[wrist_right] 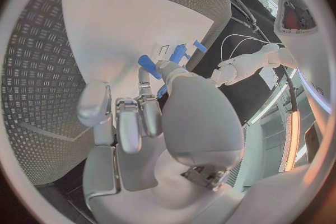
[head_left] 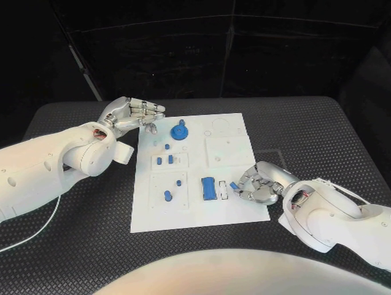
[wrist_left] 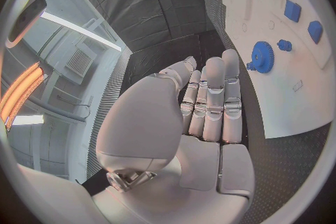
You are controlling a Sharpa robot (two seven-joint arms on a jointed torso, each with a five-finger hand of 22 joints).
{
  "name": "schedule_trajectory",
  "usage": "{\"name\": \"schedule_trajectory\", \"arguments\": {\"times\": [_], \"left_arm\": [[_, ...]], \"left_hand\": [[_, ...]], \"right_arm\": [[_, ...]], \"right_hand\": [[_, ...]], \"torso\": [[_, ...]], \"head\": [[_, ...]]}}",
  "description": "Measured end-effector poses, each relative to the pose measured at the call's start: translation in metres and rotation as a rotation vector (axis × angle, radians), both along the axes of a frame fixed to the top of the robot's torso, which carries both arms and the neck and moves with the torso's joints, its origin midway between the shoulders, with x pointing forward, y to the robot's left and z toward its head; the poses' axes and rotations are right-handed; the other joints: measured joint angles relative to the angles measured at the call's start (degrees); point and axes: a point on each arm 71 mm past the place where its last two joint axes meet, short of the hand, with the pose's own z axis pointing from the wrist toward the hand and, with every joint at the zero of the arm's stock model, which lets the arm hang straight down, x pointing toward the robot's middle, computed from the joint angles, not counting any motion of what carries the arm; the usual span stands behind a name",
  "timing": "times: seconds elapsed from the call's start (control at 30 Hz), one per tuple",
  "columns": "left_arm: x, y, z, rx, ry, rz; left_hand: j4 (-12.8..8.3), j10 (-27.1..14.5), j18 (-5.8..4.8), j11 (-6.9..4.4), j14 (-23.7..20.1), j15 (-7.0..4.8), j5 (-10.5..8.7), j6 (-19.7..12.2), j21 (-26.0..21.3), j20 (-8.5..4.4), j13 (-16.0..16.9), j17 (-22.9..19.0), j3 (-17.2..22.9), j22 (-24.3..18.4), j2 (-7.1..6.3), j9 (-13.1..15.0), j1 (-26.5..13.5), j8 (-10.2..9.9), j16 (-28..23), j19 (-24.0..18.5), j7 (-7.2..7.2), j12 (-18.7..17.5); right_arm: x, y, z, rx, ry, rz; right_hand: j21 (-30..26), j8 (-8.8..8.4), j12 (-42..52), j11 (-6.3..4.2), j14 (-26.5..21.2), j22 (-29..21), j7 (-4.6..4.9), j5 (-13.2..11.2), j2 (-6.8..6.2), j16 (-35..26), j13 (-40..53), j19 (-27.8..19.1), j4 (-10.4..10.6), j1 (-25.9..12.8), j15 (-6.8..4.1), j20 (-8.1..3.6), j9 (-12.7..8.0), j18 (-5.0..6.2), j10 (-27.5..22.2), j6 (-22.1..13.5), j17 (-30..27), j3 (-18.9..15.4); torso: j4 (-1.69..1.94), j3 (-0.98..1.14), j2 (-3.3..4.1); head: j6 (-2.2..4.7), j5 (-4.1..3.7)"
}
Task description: Assemble the parts on the task board
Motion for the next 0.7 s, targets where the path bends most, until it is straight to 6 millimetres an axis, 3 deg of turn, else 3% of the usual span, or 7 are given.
{"name": "schedule_trajectory", "arguments": {"times": [0.17, 0.23, 0.47, 0.7], "left_arm": [[0.0, -0.001, 0.0, -0.001, 0.0, -0.002], [0.0, -0.001, 0.0, -0.001, 0.0, -0.002], [0.0, -0.001, 0.0, -0.002, 0.0, -0.003], [0.0, -0.002, 0.0, -0.002, 0.0, -0.005]], "left_hand": [[0.0, 0.0, 0.0, 0.0, 0.0, 0.0, 0.0, 0.0, 0.0, 0.0, 0.0, 0.0, 0.0, 0.0, 0.0, 0.0, 0.0, 0.0, 0.0, 0.0, 0.0, 0.0], [0.0, 0.0, 0.0, 0.0, 0.0, 0.0, 0.0, 0.0, 0.0, 0.0, 0.0, 0.0, 0.0, 0.0, 0.0, 0.0, 0.0, 0.0, 0.0, 0.0, 0.0, 0.0], [0.0, 0.0, 0.0, 0.0, 0.0, 0.0, 0.0, 0.0, 0.0, 0.0, 0.0, 0.0, 0.0, 0.01, 0.0, 0.0, 0.0, 0.0, 0.0, 0.0, 0.0, 0.0], [0.0, 0.0, -0.01, 0.0, 0.0, 0.0, 0.0, 0.0, 0.0, 0.0, 0.05, 0.01, 0.0, 0.01, 0.0, 0.01, 0.0, 0.0, 0.0, 0.0, 0.0, 0.0]], "right_arm": [[0.003, 0.007, -0.004, 0.025, 0.022, -0.002], [0.003, 0.011, -0.005, 0.034, 0.029, -0.001], [0.005, 0.017, -0.009, 0.05, 0.044, -0.002], [0.007, 0.019, -0.01, 0.055, 0.052, -0.006]], "right_hand": [[0.0, 0.0, 0.0, 0.0, 0.0, 0.0, -0.11, 0.88, -0.05, 0.0, 0.0, 0.0, 0.09, -1.14, 0.0, 0.0, 0.21, 0.0, 0.0, 0.51, 0.0, -0.09], [0.0, 0.01, 0.0, 0.0, 0.0, -0.01, -0.4, 2.94, -0.14, 0.0, 0.0, 0.0, 0.67, -2.59, 0.0, 0.0, 0.28, 0.0, 0.0, 0.8, 0.0, -0.68], [0.0, 0.26, 0.01, 0.0, 0.0, 0.03, -0.52, 5.96, -0.16, 0.0, 0.0, 0.0, 1.73, -5.29, 0.0, 0.0, 0.9, 0.0, 0.0, 1.32, 0.0, -3.25], [0.0, 0.44, 0.21, 0.0, 0.0, 0.08, -0.82, 6.86, -0.14, 0.0, -0.01, 0.0, 2.59, -6.77, 0.0, 0.0, 1.12, 0.0, 0.0, 1.63, 0.0, -5.7]], "torso": [[0.03, 0.01, 0.0], [0.03, 0.01, 0.01], [0.03, 0.04, 0.03], [-0.04, 0.07, 0.03]], "head": [[-0.13, 0.13], [-0.16, 0.19], [-0.29, 0.22], [-0.41, 0.21]]}}
